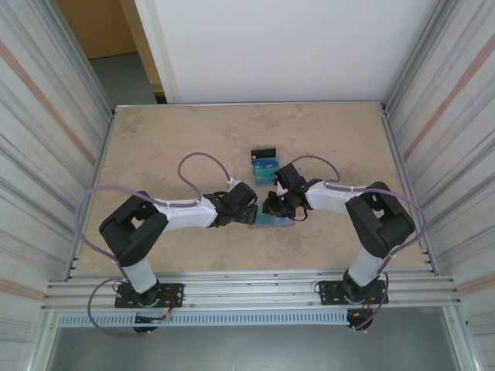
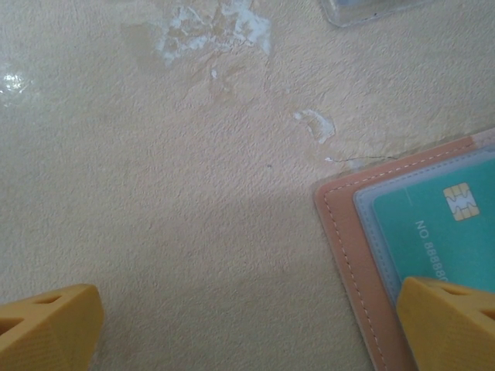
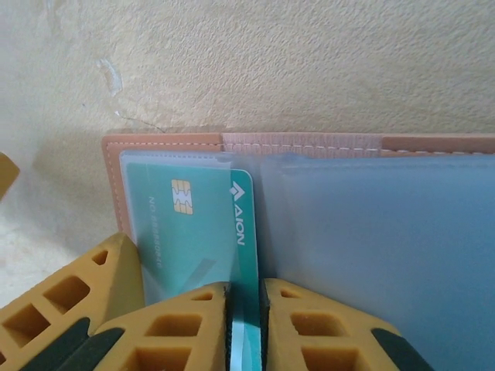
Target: Take the credit cards out of the card holder
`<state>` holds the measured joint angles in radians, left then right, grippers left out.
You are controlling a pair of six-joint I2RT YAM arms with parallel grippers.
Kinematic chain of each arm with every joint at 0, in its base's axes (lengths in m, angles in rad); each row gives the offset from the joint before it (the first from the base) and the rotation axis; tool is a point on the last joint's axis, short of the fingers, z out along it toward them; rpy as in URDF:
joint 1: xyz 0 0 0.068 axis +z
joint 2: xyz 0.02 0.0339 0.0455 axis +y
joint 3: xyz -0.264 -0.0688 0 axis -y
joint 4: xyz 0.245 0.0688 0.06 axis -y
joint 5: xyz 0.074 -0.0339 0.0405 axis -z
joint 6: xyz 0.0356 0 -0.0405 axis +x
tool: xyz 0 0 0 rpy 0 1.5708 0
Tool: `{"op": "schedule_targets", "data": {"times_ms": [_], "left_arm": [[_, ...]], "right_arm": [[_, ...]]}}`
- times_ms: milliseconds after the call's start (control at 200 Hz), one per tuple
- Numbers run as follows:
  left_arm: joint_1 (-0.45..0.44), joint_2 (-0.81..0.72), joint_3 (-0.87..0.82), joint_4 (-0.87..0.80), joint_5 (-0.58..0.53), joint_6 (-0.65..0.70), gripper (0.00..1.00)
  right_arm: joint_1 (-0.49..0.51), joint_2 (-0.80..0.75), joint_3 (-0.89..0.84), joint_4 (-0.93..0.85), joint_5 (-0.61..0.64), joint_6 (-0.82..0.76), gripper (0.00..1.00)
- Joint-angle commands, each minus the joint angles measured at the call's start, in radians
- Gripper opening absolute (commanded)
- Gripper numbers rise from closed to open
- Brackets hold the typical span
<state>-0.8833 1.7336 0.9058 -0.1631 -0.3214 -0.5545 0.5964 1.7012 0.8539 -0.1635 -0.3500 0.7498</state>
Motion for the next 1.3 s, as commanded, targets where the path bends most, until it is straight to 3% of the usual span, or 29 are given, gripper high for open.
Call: {"op": "schedule_targets", "data": {"times_ms": [0,476,837,1293], "left_arm": [[0.002,0.039,0.001,-0.075,0.024,-0.009,0.99],[0.003,0.051,0.007,-0.083,0.032,-0.013,0.99],[0.002,0.046,0.010,-0.097,0.027,-0.019,0.99],[0.001,0.042,0.016,-0.111,0.019,-0.019,0.99]], "right_arm": [[-0.017,0.013,-0.047,0.113,-0.117,0.037,0.16],[-0.088,-0.023,-0.161,0.413,-0.345,0.130,0.15],[-0.112,-0.047,-0.203,0.487,-0.381,0.158,0.17],[-0.126,-0.054,-0.223,0.509,-0.396,0.160,0.10]]}}
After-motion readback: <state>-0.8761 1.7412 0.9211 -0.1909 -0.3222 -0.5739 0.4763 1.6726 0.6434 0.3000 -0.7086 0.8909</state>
